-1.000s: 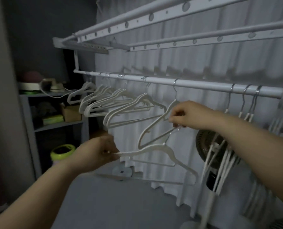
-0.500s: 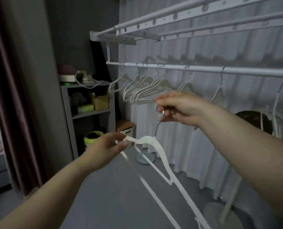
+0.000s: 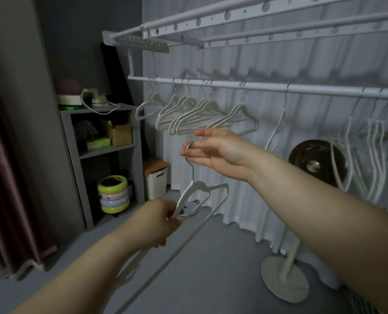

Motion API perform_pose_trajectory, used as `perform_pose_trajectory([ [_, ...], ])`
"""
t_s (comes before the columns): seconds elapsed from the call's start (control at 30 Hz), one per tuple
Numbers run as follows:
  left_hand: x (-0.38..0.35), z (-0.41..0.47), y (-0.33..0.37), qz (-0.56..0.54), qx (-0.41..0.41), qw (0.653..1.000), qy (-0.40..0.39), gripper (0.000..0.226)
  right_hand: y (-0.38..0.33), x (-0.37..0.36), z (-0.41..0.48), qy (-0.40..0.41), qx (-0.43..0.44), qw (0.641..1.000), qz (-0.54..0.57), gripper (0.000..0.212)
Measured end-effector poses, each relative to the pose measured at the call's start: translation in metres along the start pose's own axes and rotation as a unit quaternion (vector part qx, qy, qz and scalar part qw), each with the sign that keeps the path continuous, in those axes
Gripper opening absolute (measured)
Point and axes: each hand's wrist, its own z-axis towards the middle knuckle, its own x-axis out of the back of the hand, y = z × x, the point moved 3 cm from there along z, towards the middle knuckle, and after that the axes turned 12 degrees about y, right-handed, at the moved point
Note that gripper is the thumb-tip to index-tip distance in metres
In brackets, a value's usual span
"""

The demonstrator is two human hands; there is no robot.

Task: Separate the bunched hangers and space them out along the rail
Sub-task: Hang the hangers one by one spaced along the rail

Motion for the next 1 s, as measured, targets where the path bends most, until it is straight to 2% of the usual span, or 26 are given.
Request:
perform_pose_trajectory([
  [0.1, -0.012, 0.008, 0.01, -0.019, -0.002, 1.0, -0.004, 0.013, -0.005, 0.019, -0.001, 0.016, 0.009, 0.998, -0.063, 0.044],
  [0.17, -0.022, 0.016, 0.02, -0.028, -0.007, 1.0, -0.009, 0.01, -0.009, 0.039, -0.001, 0.041, 0.016, 0.988, -0.146, 0.044],
  [0.27, -0.037, 0.034, 0.042, -0.024, -0.027, 0.999, -0.008, 0.015, -0.018, 0.084, 0.002, 0.128, 0.064, 0.949, -0.28, 0.031],
  [0.33, -0.047, 0.05, 0.059, -0.017, -0.041, 0.999, -0.006, 0.019, -0.031, 0.121, 0.008, 0.203, 0.133, 0.896, -0.371, 0.022],
  [0.4, -0.059, 0.066, 0.078, -0.012, -0.05, 0.999, -0.002, 0.02, -0.048, 0.16, 0.013, 0.261, 0.185, 0.82, -0.474, 0.023],
  [0.57, -0.088, 0.115, 0.127, -0.011, -0.087, 0.996, 0.012, 0.012, -0.093, 0.25, 0.027, 0.335, 0.206, 0.626, -0.673, 0.034],
  [0.63, -0.099, 0.136, 0.148, -0.013, -0.111, 0.994, 0.014, 0.018, -0.108, 0.277, 0.033, 0.366, 0.215, 0.57, -0.704, 0.038],
  [0.77, -0.121, 0.169, 0.185, -0.019, -0.133, 0.991, 0.024, 0.018, -0.124, 0.325, 0.045, 0.38, 0.218, 0.521, -0.733, 0.05],
  [0.87, -0.131, 0.195, 0.213, -0.036, -0.133, 0.99, 0.034, 0.013, -0.13, 0.349, 0.056, 0.346, 0.208, 0.49, -0.773, 0.06],
  [1.0, -0.136, 0.226, 0.244, -0.061, -0.134, 0.987, 0.068, 0.016, -0.133, 0.364, 0.071, 0.311, 0.21, 0.458, -0.806, 0.06],
])
